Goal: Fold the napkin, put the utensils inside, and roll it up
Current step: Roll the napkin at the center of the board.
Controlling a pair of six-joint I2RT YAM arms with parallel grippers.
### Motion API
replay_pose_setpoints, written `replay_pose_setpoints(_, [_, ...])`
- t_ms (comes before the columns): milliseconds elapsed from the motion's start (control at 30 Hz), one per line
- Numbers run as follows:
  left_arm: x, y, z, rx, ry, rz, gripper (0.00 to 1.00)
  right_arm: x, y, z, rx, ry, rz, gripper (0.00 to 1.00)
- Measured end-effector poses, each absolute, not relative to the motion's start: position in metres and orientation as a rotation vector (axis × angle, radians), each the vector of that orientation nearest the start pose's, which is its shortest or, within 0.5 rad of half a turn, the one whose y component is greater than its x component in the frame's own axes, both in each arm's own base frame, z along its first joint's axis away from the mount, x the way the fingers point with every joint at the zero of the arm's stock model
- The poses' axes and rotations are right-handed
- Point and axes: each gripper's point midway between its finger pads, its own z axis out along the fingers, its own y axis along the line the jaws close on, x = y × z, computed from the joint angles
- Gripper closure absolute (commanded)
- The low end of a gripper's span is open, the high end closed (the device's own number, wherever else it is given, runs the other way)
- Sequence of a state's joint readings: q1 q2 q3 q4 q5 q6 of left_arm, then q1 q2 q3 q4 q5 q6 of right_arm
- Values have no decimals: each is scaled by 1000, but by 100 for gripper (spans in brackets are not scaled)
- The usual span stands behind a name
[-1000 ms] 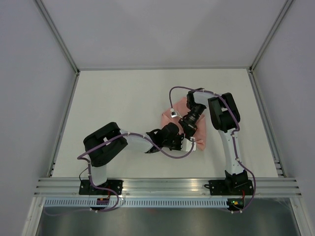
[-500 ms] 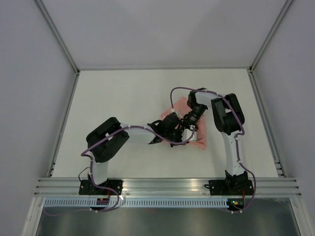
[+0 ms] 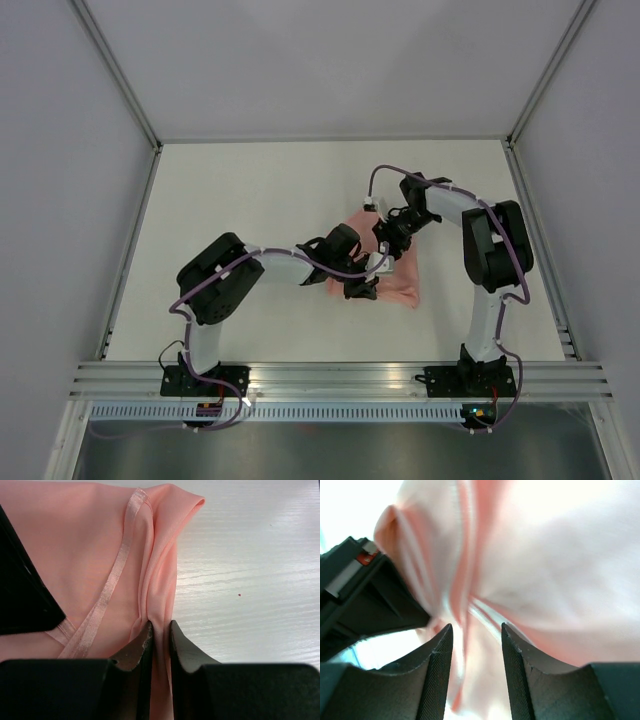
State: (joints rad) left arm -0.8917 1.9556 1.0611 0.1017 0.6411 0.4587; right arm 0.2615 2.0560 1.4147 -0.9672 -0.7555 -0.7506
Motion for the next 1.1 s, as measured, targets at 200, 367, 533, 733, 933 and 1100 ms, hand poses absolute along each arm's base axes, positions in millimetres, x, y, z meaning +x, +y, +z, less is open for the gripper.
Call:
replay_pose_setpoints(200, [211,-406,18,1683,1666,-1063,98,326,159,40,-1066,2415,958,49])
replay_pose_setpoints(367, [211,-405,18,1660,1705,-1131,98,341,130,65,-868,2312,815,48])
replay_pose_setpoints(533, [211,-404,18,1631,1749,-1212,98,333,120,105,-838,2132,676,47])
replay_pose_setpoints(733, [211,-404,17,1604,1791,-1294,98,304,121,132,-939,1949,595,43])
replay_pose_setpoints(933, [209,-405,17,1585,1849,-1392,98,257,142,113,-1161,1844,547,42])
replay_pose_setpoints(1100, [203,-404,17,1575,1884,-1453,98,221,165,87,-1368,1772,516,40])
